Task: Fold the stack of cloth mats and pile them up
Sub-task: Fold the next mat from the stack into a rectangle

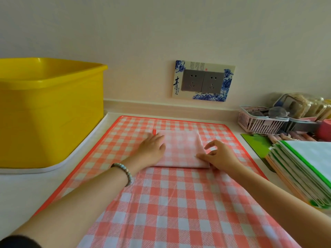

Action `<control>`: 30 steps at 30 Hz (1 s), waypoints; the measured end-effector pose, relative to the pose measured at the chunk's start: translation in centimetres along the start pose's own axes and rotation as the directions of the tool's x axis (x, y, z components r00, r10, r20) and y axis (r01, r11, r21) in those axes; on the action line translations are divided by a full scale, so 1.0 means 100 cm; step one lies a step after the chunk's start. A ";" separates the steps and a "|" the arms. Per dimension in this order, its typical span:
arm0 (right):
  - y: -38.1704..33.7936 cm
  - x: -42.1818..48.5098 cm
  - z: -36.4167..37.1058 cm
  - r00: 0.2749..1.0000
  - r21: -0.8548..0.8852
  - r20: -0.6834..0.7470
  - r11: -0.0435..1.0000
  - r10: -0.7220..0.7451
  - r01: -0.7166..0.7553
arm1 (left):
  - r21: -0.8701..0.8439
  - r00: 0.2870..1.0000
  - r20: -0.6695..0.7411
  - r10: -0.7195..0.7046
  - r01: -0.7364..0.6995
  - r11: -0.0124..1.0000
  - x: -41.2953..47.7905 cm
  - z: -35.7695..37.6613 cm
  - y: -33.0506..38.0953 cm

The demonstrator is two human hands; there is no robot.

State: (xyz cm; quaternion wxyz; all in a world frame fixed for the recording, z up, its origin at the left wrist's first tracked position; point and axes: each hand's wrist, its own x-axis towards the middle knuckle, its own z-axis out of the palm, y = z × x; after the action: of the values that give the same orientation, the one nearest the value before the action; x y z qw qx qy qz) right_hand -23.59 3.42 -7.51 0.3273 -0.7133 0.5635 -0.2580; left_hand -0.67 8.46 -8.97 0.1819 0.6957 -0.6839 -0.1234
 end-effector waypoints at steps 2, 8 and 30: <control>-0.001 0.000 -0.002 1.000 -0.019 0.023 1.000 0.011 -0.011 | 0.064 0.999 0.038 -0.025 0.023 0.998 0.002 0.007 -0.005; -0.016 -0.001 -0.001 0.969 -0.304 -0.099 0.934 -0.228 0.189 | 0.130 0.998 0.055 -0.040 0.032 0.991 0.001 0.013 -0.006; 0.007 0.030 0.031 0.948 -0.625 0.275 0.719 -0.161 0.304 | 0.239 0.994 0.091 -0.060 0.037 0.970 0.003 0.012 -0.010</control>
State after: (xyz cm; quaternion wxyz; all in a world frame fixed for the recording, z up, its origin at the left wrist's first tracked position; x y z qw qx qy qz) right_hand -21.08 0.90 -10.03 0.0742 -0.8700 0.4875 -0.0079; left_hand -0.31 8.06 -10.47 0.0610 0.7221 -0.6845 -0.0790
